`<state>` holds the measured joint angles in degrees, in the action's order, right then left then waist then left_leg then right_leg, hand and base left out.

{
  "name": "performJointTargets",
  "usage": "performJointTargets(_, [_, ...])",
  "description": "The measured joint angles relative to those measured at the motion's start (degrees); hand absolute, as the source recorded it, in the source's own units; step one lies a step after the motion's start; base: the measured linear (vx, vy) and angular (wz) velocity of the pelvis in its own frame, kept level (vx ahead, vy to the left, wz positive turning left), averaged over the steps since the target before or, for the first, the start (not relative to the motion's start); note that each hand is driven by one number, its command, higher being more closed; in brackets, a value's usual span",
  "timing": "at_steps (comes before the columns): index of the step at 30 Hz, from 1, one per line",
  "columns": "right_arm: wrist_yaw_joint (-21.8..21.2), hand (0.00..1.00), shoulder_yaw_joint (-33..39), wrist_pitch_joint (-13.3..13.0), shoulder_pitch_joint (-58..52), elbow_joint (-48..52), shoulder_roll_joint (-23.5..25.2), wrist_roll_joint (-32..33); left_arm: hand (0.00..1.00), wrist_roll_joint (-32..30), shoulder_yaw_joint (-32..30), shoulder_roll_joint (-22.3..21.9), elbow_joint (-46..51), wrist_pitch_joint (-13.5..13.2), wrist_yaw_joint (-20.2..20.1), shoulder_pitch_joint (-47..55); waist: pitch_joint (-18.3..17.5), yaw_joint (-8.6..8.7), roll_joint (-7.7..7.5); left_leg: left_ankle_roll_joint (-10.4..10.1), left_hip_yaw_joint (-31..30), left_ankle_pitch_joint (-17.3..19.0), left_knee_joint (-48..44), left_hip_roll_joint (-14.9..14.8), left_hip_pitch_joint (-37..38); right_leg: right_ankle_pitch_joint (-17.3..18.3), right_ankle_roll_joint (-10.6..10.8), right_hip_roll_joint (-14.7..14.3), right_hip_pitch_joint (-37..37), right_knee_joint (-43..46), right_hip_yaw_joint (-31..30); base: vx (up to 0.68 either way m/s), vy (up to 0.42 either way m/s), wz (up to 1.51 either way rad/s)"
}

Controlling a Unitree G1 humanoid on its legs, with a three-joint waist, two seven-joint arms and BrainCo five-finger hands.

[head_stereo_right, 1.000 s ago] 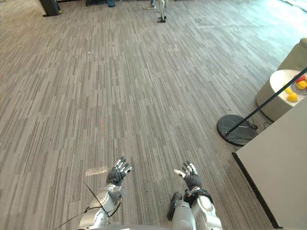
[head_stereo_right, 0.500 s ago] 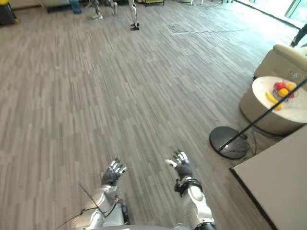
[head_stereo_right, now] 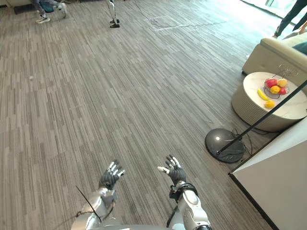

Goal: Organize washtable

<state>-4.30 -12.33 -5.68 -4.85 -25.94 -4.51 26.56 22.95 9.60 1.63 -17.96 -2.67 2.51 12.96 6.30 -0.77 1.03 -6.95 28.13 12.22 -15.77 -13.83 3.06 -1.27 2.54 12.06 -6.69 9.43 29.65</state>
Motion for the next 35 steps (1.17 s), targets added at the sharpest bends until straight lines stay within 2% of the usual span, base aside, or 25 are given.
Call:
performJointTargets(1, [0.0, 0.0, 0.0, 0.0, 0.1, 0.0, -0.2, 0.0, 0.0, 0.0, 0.0, -0.3, 0.0, 0.0, 0.0, -0.2, -0.2, 0.06, 0.43, -0.3, 0.0, -0.4, 0.5, -0.2, 0.3, -0.5, -0.2, -0.7, 0.7, -1.6, 0.2, 0.23, -0.084, -0.23])
performJointTargets(2, [0.0, 0.0, 0.2, 0.0, 0.2, 0.1, -0.4, 0.0, 0.0, 0.1, 0.0, -0.2, 0.0, -0.1, -0.2, -0.6, -0.3, 0.18, 0.25, -0.5, 0.0, -2.0, 0.4, 0.0, 0.9, -1.0, -0.2, -1.1, 2.4, -3.8, 0.1, 0.21, -0.082, -0.05])
performJointTargets(3, [0.0, 0.0, 0.4, 0.0, -0.1, 0.2, -0.5, -0.1, 0.0, 0.1, 0.0, 0.0, 0.0, -0.2, -0.6, -1.1, -0.3, 0.16, -1.45, -0.8, -0.8, -1.1, -0.1, 0.2, 0.1, -1.2, -0.1, -0.4, 3.9, -5.2, 0.2, 0.13, -0.049, -0.02])
performJointTargets(4, [0.0, 0.0, 0.6, -0.1, -0.1, 0.3, -0.5, -0.2, 0.0, 0.2, 0.1, 0.0, 0.0, -0.3, -1.2, -1.2, -0.6, 0.16, -1.36, -0.6, -1.5, -1.4, 2.7, 1.3, 0.5, -1.5, 0.3, -0.2, 4.6, -5.8, 0.2, 0.08, 0.011, 0.05])
performJointTargets(5, [0.0, 0.0, 0.8, -0.4, 0.1, 0.5, -0.9, -0.3, 0.0, 0.1, 0.7, -0.1, 0.0, -0.5, -1.6, -1.1, -1.0, 0.22, -0.73, 0.2, -1.8, -4.5, 8.5, 2.3, 0.9, -2.0, 1.0, -0.7, 5.6, -7.1, 0.4, 0.06, 0.067, -0.14])
performJointTargets(6, [0.1, 0.0, 0.6, -0.3, 0.5, 0.2, -0.9, -0.9, 0.0, 0.1, 1.1, 0.3, -0.1, -0.5, -1.8, -1.2, -2.0, -0.19, -0.07, 0.1, -1.5, -5.3, 9.6, 2.6, 1.8, -2.7, 1.8, -1.0, 6.1, -8.7, -0.1, 0.08, 0.082, -0.12])
performJointTargets(8, [0.1, 0.0, 0.4, -0.4, 0.5, 0.4, 0.0, -1.8, 0.0, 0.1, 1.1, 1.0, -0.1, -0.5, -1.9, -0.6, -2.3, 0.01, -1.17, 0.3, -1.4, -5.4, 9.5, 3.7, 1.6, -4.3, 2.4, -0.7, 6.8, -10.9, -0.1, 0.07, 0.07, -0.06])
performJointTargets(11, [0.1, 0.0, 0.6, -0.4, -0.2, 0.2, 1.7, -1.9, 0.0, 0.0, 0.8, 2.9, -0.7, -0.5, -1.7, -0.5, -2.5, -0.12, -2.8, 0.3, -1.4, -5.4, 9.0, 4.8, 1.6, -4.5, 2.3, 0.4, 7.5, -11.8, 0.1, 0.04, 0.089, 0.03])
performJointTargets(20, [0.6, 0.0, 3.6, 0.6, -2.5, -5.4, 1.7, -1.9, 0.0, 0.0, -0.6, 2.3, -2.5, -1.1, -0.9, -0.6, -2.5, 0.1, -2.51, 0.4, -3.1, -5.4, 8.9, 5.1, 1.5, -4.5, 2.3, 1.0, 9.1, -12.8, 2.0, 0.01, 0.003, 0.09])
performJointTargets(29, [0.9, 0.0, 5.5, 1.1, -2.2, -7.1, 1.8, -2.2, 0.0, -0.1, -1.3, 2.1, -2.5, -2.3, 1.4, -0.1, -2.6, -0.09, -2.28, 0.9, -8.3, -5.8, 9.0, 6.1, -1.2, -4.5, 2.3, 1.3, 10.4, -13.5, 7.0, -0.04, -0.001, 0.29])
performJointTargets(35, [1.7, 0.0, 4.8, 0.4, -0.1, -7.6, 1.8, -4.1, 0.0, 0.0, -3.7, 1.9, -2.5, -2.9, 2.2, 1.2, -2.3, -0.36, -2.91, 1.3, -11.0, -8.7, 11.8, 6.9, -1.8, -4.5, 2.3, 1.7, 11.0, -13.5, 9.8, -0.06, -0.001, 0.29])
